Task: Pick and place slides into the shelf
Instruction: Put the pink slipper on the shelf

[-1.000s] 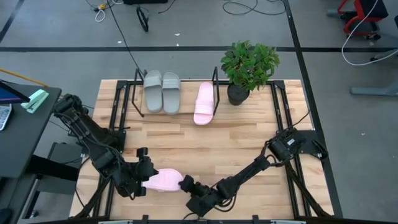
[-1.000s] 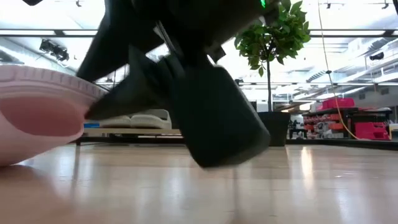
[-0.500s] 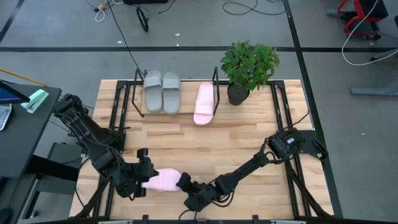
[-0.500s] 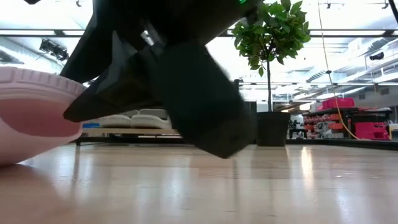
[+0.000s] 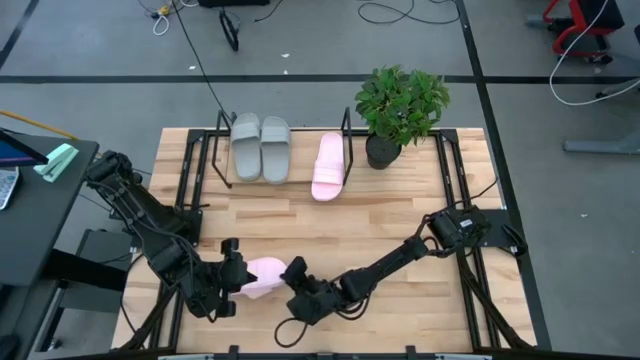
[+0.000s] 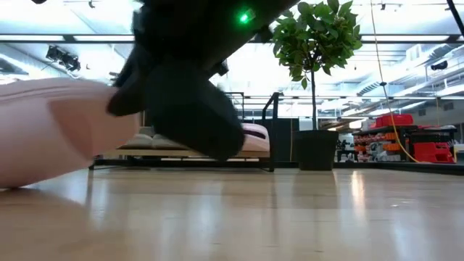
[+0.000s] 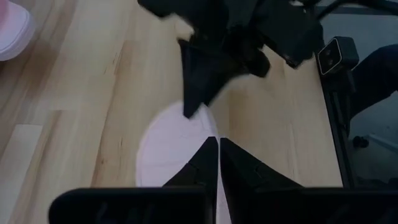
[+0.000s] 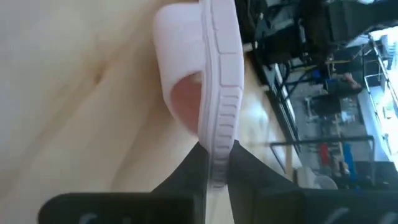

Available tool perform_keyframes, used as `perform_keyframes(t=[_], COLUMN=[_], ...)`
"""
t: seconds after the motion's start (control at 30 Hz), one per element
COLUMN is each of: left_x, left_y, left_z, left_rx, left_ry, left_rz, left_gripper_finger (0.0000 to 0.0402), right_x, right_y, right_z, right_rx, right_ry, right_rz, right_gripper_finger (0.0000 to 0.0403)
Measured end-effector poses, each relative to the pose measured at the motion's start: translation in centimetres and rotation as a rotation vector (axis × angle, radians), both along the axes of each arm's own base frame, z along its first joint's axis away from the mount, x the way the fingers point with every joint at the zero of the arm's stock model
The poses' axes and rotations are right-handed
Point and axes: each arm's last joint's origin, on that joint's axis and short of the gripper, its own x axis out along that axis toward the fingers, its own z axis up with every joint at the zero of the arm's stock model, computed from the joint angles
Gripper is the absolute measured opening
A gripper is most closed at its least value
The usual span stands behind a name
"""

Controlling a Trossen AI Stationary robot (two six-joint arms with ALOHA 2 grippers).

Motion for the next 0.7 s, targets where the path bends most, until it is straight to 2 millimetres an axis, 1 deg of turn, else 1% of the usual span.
perform_keyframes(t=[0.03,0.1,0.23,0.3,0.37,0.47,0.63,0.7], left_x=[-0.1,-0.3,-0.8,-1.1,-1.3,-1.7,-1.9,-1.9], left_y=[-0.1,-0.3,-0.8,-1.0,-1.1,-1.3,-1.4,-1.4], left_z=[0.0,0.0,0.0,0.0,0.0,0.1,0.2,0.2], left_rx=[0.002,0.005,0.006,0.007,0.021,0.046,0.078,0.092], left_ry=[0.000,0.000,0.001,-0.006,-0.026,-0.053,-0.090,-0.108], left_rz=[-0.007,-0.022,-0.050,-0.052,-0.044,-0.038,-0.023,-0.008], left_gripper_finger=[0.0024,0.0024,0.0018,0.0014,0.0011,0.0010,0.0020,0.0023], right_x=[-0.3,-1.2,-3.8,-5.5,-7.3,-10.3,-14.4,-15.9], right_y=[0.1,0.2,0.2,0.1,-0.1,-0.4,-0.5,-0.5], right_z=[0.5,2.0,6.6,8.9,11.1,13.9,16.6,17.1], right_rx=[-0.011,-0.037,-0.027,0.026,0.124,0.248,0.431,0.488], right_ry=[0.007,0.010,-0.019,-0.042,-0.089,-0.178,-0.392,-0.482], right_rz=[-0.011,-0.051,-0.156,-0.213,-0.286,-0.408,-0.546,-0.577], right_gripper_finger=[0.0038,0.0038,0.0038,0.0038,0.0038,0.0038,0.0037,0.0037])
